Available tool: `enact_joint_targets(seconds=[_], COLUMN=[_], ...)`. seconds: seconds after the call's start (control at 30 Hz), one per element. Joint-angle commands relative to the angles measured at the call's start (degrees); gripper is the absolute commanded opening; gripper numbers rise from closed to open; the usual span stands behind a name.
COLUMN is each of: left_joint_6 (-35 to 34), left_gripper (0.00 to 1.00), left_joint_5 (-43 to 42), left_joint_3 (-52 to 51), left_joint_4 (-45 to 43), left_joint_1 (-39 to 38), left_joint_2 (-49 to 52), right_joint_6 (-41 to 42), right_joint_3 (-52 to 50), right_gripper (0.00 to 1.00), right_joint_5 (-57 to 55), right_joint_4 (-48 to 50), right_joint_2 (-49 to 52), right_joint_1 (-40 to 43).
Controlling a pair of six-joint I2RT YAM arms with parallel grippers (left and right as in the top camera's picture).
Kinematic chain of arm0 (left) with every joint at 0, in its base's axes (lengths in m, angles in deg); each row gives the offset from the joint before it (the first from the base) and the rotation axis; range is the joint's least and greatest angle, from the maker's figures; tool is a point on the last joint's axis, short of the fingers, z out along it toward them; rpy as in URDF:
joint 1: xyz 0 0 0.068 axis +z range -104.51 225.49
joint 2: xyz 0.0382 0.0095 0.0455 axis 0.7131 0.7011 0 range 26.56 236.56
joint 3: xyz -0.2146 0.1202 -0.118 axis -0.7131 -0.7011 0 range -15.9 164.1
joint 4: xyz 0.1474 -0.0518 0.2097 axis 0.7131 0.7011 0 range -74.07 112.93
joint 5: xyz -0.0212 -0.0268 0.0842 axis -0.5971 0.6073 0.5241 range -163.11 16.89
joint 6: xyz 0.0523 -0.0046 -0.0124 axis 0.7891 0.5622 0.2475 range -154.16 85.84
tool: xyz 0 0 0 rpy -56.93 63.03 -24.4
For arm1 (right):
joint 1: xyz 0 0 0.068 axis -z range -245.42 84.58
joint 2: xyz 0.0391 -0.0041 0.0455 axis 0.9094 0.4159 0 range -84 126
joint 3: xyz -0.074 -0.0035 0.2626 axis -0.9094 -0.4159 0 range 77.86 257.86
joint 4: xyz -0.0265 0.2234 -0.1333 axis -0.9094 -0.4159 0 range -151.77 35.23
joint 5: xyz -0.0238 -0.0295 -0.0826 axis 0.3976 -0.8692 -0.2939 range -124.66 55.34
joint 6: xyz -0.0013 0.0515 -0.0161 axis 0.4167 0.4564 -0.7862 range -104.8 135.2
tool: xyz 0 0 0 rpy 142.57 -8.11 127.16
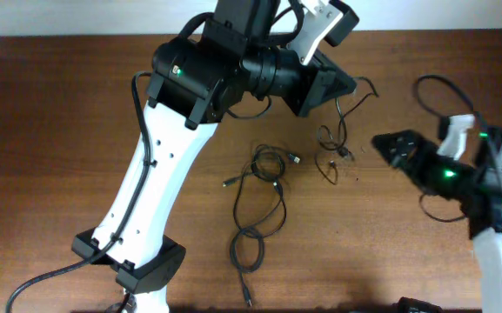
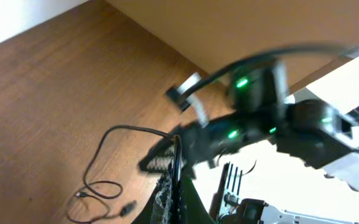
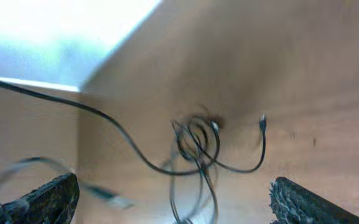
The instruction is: Untangle cables
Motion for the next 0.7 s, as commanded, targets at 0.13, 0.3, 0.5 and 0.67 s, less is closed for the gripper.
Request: enact_joint_targets(seconds=[0.13,0.3,0.5,0.67], left_joint_6=[1.8,-5.3,-18.8,-27.6], left_gripper=[0.00,0.00,0.00,0.00], left_joint_5=[-1.0,-1.0,-1.0,-1.3], left_joint_3=[0.4,0.4,0.4,0.4], left_joint_4=[1.6,1.2,-8.0,-13.7], left_joint_1=[-1.9,-2.4,-1.7,-1.3], left_joint_2=[-1.9,-1.9,-2.4,-3.9], right_joint_6=[5.4,-10.2,-14.6,-18.6], right_joint_3=[3.1,3.1,3.1,3.1], right_gripper=[0.98,0.98,0.98,0.98], right_joint_5=[13.4,18.7,18.7,18.7], right_joint_4=[3.7,11.4,11.6,14.2], right_joint_2=[-3.4,-3.4,-3.2,-3.2], right_joint_1=[7.0,6.9,6.9,6.5])
